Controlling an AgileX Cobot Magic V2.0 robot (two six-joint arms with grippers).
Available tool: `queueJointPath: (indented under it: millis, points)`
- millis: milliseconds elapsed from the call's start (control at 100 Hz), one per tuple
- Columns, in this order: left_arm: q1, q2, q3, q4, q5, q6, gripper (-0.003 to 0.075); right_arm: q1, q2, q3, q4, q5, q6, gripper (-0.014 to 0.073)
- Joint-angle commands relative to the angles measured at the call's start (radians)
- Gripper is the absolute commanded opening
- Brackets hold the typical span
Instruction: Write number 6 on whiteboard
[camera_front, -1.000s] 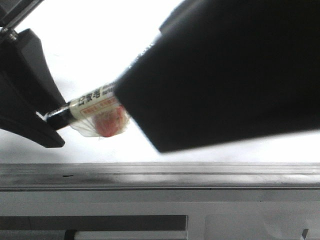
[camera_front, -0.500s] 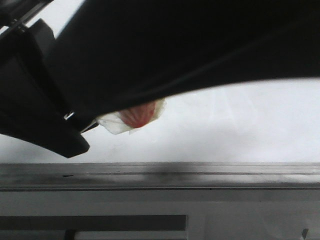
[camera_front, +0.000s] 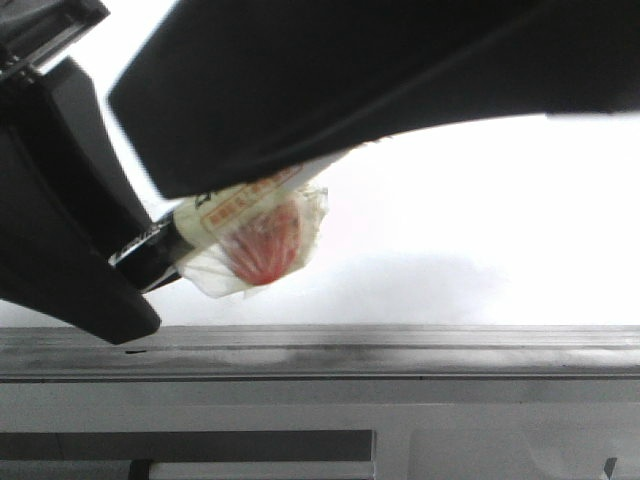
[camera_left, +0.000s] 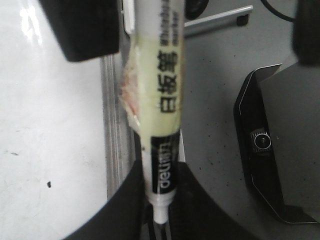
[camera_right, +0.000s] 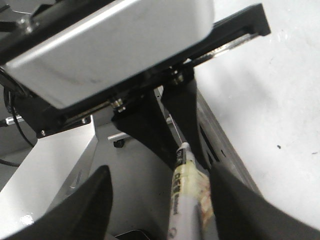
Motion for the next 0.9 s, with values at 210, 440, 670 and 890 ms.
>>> queueJointPath:
  millis: [210,440,670,890]
  points:
    - [-0.003,-0.016,-0.03,-0.034,-0.036,-0.001,-0.0019,0.003,0.006,-0.033,0.046,0.018,-0.01,0.0066]
    - [-0.003,-0.016,-0.03,-0.055,-0.038,-0.001,-0.0019,0.003,0.069,-0.033,0.046,0.1,-0.01,-0.0064]
    - [-0.003,-0.016,-0.03,-0.071,-0.038,-0.001,-0.0019,0.003,0.075,-0.033,0.046,0.143,-0.01,-0.0064]
    - [-0.003,-0.016,-0.03,-0.071,-0.039,-0.001,-0.0019,0.003,0.075,-0.033,0.046,0.17,-0.01,0.0176]
